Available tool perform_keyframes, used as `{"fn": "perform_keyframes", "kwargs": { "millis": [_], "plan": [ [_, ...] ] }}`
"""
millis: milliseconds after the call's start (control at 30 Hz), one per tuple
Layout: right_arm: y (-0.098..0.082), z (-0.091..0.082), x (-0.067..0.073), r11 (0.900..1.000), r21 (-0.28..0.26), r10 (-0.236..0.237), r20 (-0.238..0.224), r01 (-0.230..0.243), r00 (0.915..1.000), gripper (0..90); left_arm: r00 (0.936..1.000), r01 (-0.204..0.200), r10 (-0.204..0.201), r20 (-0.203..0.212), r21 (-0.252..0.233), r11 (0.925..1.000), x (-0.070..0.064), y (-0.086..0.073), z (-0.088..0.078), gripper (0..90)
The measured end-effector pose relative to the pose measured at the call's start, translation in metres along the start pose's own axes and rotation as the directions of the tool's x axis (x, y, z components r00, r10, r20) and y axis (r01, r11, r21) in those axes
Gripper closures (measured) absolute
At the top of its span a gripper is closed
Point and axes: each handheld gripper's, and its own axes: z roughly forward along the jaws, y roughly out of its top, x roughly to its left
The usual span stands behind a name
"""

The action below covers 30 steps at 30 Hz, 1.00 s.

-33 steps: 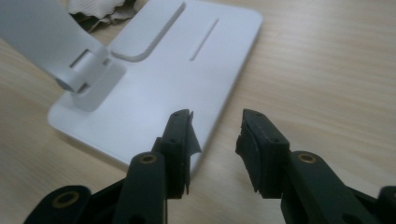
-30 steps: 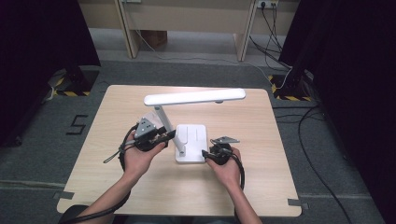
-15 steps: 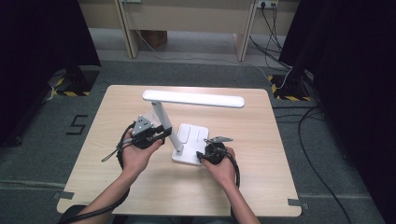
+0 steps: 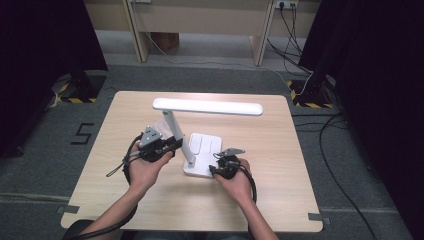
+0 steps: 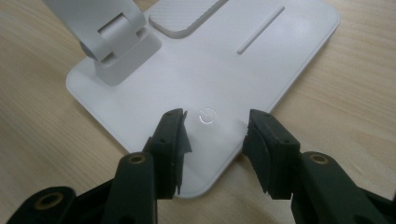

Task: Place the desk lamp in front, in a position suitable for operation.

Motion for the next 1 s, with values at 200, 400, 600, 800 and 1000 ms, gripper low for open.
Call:
{"fn": "perform_keyframes", "kwargs": {
  "millis": [200,400,600,800,1000],
  "plan": [
    [-0.003,-0.003,0.008,1.000,0.006,-0.030,-0.003,0.030,0.9996,59.9,0.9999,-0.009,0.009,-0.008,0.004,1.0000,0.002,-0.004,-0.009,77.7],
    [-0.008,-0.003,0.009,1.000,-0.006,0.011,-0.042,-0.011,0.9990,57.6,0.9992,0.018,-0.019,-0.035,-0.032,0.9993,0.011,-0.002,-0.006,60.5],
    [-0.005,-0.003,0.003,1.000,-0.008,0.010,-0.015,-0.010,0.9998,54.9,0.9993,0.013,-0.015,-0.036,-0.055,0.9984,0.012,0.006,0.007,44.6],
    [-0.004,-0.004,0.004,1.000,-0.009,0.014,-0.010,-0.014,0.9999,53.9,0.9991,0.009,-0.011,-0.042,-0.061,0.9981,0.008,0.015,0.021,52.1],
    [-0.004,-0.004,0.004,1.000,-0.014,0.006,-0.011,-0.007,0.9999,53.5,0.9979,-0.022,0.019,-0.062,-0.038,0.9991,0.009,0.015,0.024,64.7]
  ]
}}
